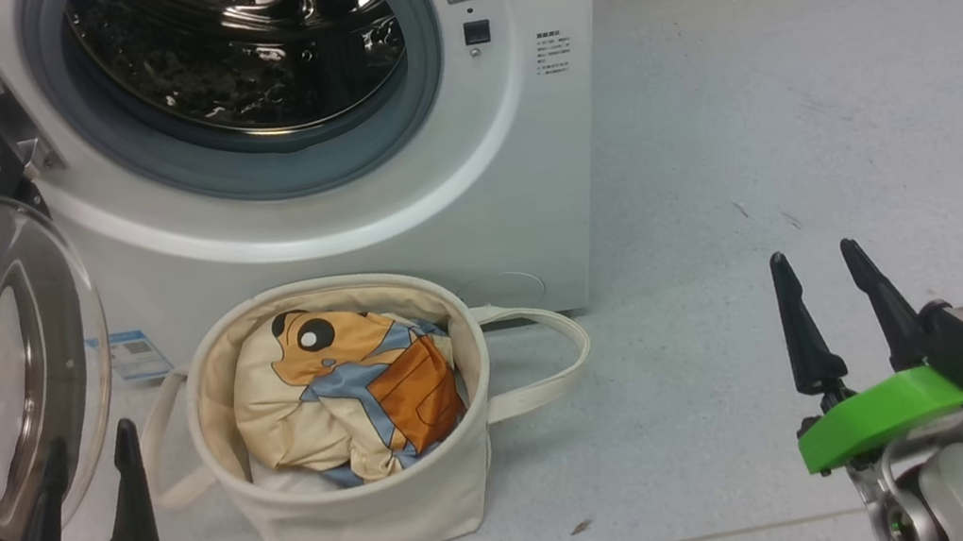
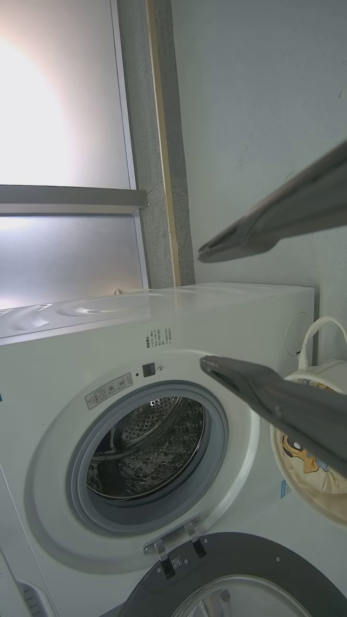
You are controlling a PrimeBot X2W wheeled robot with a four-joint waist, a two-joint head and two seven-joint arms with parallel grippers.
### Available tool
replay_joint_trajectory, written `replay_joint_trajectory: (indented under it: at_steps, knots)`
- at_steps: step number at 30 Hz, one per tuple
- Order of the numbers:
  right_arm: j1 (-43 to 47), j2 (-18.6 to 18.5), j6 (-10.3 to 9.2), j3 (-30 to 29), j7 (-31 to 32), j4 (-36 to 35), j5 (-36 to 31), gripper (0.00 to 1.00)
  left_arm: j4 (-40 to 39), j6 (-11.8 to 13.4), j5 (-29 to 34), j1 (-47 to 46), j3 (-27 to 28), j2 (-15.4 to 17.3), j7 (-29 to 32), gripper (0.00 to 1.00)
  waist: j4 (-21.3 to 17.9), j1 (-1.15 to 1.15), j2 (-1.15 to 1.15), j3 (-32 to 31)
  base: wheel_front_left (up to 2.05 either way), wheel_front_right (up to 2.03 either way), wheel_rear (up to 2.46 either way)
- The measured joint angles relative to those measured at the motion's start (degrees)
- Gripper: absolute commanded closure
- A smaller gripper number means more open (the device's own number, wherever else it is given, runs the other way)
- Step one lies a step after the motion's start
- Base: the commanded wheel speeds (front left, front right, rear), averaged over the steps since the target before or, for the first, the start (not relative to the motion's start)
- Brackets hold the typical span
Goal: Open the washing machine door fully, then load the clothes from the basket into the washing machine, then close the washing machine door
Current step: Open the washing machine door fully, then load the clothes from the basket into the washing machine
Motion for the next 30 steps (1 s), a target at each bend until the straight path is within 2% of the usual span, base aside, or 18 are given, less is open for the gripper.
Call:
replay_joint_trajectory:
  at_steps: [20, 30]
  knots:
    - [0.0, -0.1, 0.00, 0.2, 0.0, 0.5, -0.5, 0.00, 1.2, 0.0, -1.0, 0.0, 0.0, 0.4, 0.0, 0.00, 1.6, 0.00, 0.00, -0.4, 0.03, -0.02, -0.01]
    - [0.0, -0.1, 0.00, 0.7, 0.0, 0.6, -0.5, 0.00, 1.4, 0.0, -1.0, 0.0, 0.2, 0.8, 0.0, 0.00, 1.8, -0.02, 0.00, -0.3, 1.01, -0.74, -0.28]
